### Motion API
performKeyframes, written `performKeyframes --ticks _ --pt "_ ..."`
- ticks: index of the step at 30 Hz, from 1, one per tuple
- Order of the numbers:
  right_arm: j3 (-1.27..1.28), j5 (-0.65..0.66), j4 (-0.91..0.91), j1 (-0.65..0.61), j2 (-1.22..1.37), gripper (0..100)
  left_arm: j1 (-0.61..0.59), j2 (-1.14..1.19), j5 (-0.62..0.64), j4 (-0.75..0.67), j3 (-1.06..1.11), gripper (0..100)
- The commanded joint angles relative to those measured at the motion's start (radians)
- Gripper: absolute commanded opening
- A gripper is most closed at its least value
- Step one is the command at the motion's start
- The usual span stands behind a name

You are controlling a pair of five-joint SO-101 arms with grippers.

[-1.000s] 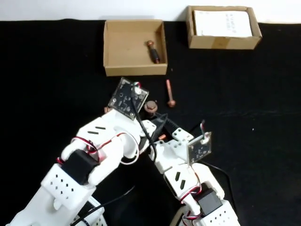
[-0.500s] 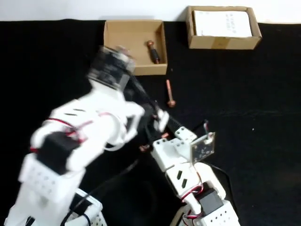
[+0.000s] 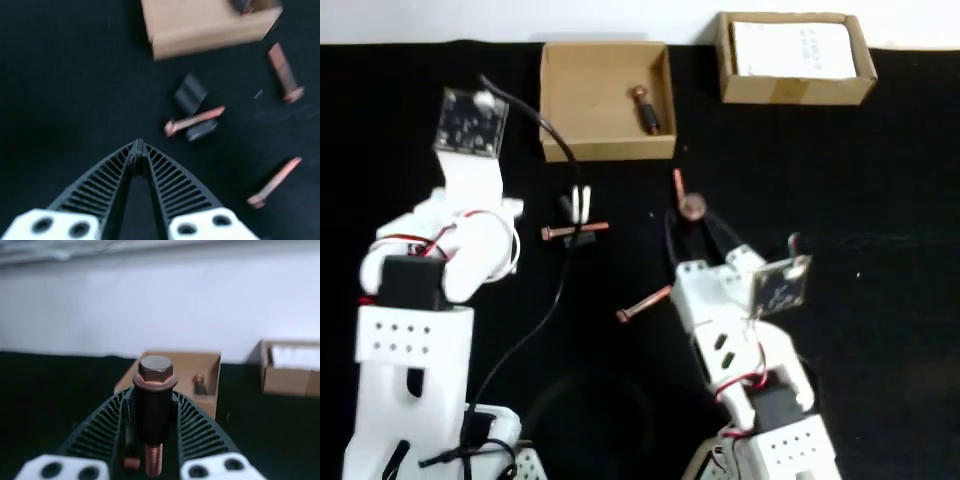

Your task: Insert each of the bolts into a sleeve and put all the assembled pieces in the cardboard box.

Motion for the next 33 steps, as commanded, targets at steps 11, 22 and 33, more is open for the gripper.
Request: performKeyframes --ticks 11,22,33 --pt "-0.650 0.000 -0.473 0.022 1.076 0.7 -0.036 -0.311 -0.089 -0.833 0.972 1" --pt "-1.158 0.097 -0.476 0.036 1.670 0.9 -0.110 -0.332 -0.087 -0.847 1.036 1" --pt "-1.526 0.104 -0.472 0.050 2.077 0.8 -0.110 -0.332 -0.087 -0.847 1.036 1"
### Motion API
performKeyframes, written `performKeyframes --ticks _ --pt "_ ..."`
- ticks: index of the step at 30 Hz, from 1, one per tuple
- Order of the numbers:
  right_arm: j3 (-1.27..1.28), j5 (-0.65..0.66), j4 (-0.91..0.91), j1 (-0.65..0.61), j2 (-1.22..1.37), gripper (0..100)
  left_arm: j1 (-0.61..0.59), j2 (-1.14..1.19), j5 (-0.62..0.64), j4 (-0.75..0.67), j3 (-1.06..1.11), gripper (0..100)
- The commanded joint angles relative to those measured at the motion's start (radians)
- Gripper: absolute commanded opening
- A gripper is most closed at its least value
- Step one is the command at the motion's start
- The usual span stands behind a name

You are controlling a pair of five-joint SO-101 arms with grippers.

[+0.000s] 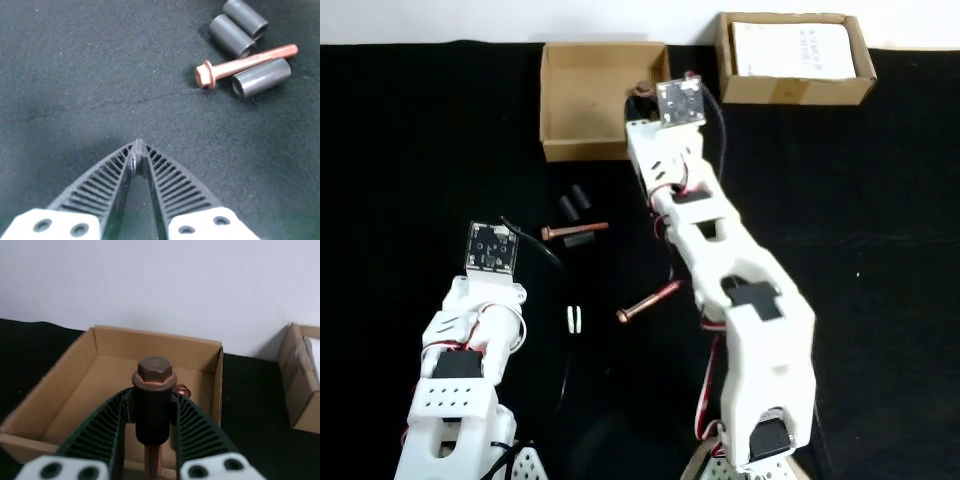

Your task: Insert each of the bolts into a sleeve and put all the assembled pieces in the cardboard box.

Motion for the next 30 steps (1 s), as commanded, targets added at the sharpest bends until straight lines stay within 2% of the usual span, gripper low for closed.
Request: performKeyframes --ticks 1,8,23,30 --pt "-0.157 0.008 -0.021 0.015 0.059 0.8 -0.007 -0.016 0.000 -0.014 -0.004 1" --pt "-0.254 0.008 -0.019 0.016 0.159 0.8 -0.007 -0.016 0.000 -0.014 -0.004 1" --pt "-0.254 0.008 -0.027 0.025 0.246 1.2 -0.007 -0.016 0.000 -0.014 -0.004 1" --pt "-0.254 0.003 -0.027 0.025 0.249 18.7 -0.007 -0.016 0.000 -0.014 -0.004 1"
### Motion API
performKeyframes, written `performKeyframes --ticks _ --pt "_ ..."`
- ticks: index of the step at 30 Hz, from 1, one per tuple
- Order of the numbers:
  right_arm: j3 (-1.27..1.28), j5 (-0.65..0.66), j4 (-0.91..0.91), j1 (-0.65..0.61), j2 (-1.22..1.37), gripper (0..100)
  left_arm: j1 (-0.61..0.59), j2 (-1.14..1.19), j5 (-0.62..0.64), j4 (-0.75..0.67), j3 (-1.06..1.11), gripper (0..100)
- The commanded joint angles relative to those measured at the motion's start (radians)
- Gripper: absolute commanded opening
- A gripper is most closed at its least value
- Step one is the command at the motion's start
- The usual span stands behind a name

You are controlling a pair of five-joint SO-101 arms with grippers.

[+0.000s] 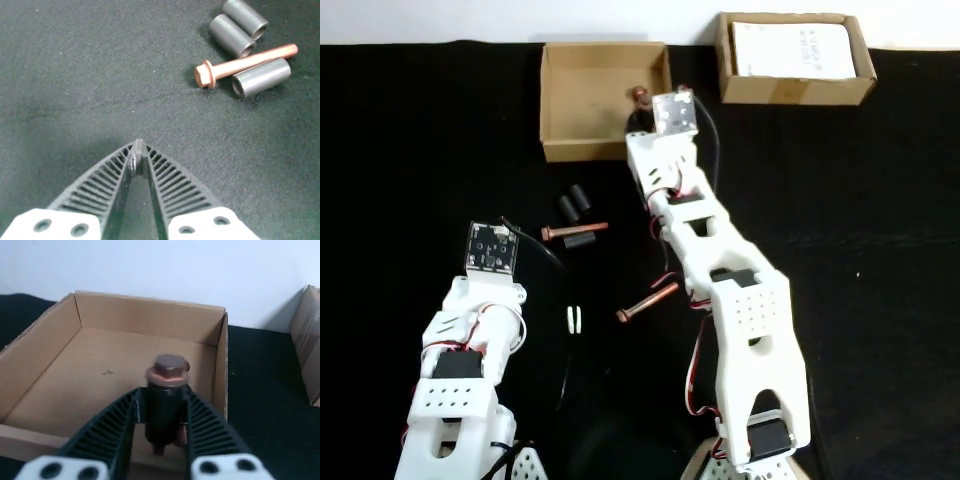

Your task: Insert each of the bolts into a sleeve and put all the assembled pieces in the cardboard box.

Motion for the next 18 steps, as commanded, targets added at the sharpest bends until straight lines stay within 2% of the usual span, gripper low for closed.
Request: performKeyframes --ticks 1,7,10,15,18 --pt "-0.059 0.003 -0.025 0.013 -0.010 20.1 -0.007 -0.016 0.000 -0.012 -0.004 1" --pt "-0.059 0.003 -0.025 0.010 -0.019 28.3 -0.007 -0.016 0.002 -0.012 -0.004 1" --pt "-0.053 0.003 -0.025 0.010 -0.056 28.9 -0.007 -0.016 0.002 -0.012 -0.004 1" --pt "-0.005 0.003 0.004 0.012 -0.226 28.9 -0.013 -0.016 0.003 -0.011 -0.005 1" --pt "0.114 0.002 0.122 0.007 -0.412 28.9 -0.036 -0.016 0.080 -0.008 -0.015 2"
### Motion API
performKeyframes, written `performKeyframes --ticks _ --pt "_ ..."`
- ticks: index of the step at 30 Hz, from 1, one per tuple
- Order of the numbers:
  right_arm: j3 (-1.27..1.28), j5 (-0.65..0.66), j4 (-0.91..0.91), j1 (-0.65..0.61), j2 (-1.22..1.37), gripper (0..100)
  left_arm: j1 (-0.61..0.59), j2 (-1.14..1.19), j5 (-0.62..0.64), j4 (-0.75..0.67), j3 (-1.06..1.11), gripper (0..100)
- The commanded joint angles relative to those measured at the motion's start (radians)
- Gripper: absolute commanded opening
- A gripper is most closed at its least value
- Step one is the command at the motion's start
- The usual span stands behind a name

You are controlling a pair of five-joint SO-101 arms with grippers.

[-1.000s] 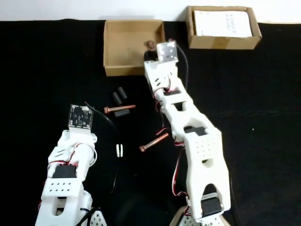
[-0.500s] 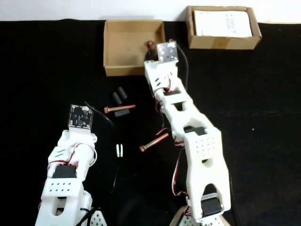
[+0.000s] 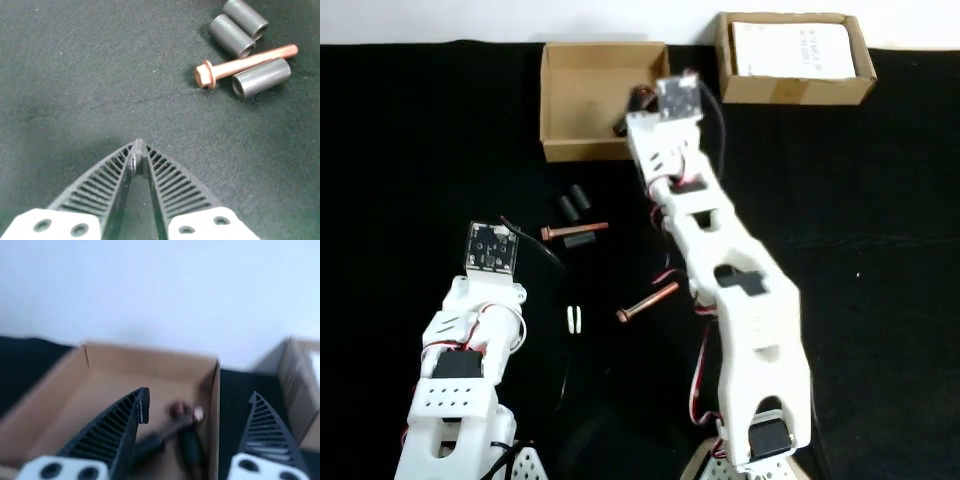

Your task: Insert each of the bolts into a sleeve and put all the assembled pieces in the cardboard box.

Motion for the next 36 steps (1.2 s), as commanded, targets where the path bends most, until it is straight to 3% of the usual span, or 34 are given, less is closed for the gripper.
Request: performKeyframes --ticks 1,5,9,16,19,22,27,36 --pt "0.122 0.002 0.140 0.005 -0.303 28.8 -0.062 -0.016 0.100 -0.008 -0.016 4" --pt "0.311 0.002 0.387 -0.022 -0.582 21.6 -0.150 -0.013 0.252 0.066 -0.065 13" --pt "0.403 0.002 0.634 -0.050 -0.774 9.6 -0.173 0.016 0.272 0.158 -0.125 14" --pt "0.372 -0.034 1.001 -0.145 -0.835 8.2 -0.177 0.444 0.273 0.241 -0.403 14" --pt "0.297 -0.133 1.118 -0.154 -0.800 8.2 -0.177 0.673 0.270 0.331 -0.572 14" --pt "0.179 -0.138 1.253 -0.151 -0.716 8.2 -0.176 0.832 0.269 0.454 -0.717 14" --pt "-0.097 -0.147 1.514 -0.168 -0.486 8.2 -0.176 0.914 0.269 0.516 -0.797 14" --pt "-0.697 -0.575 1.848 -0.297 -0.036 8.4 -0.196 0.951 0.269 0.535 -0.843 14"
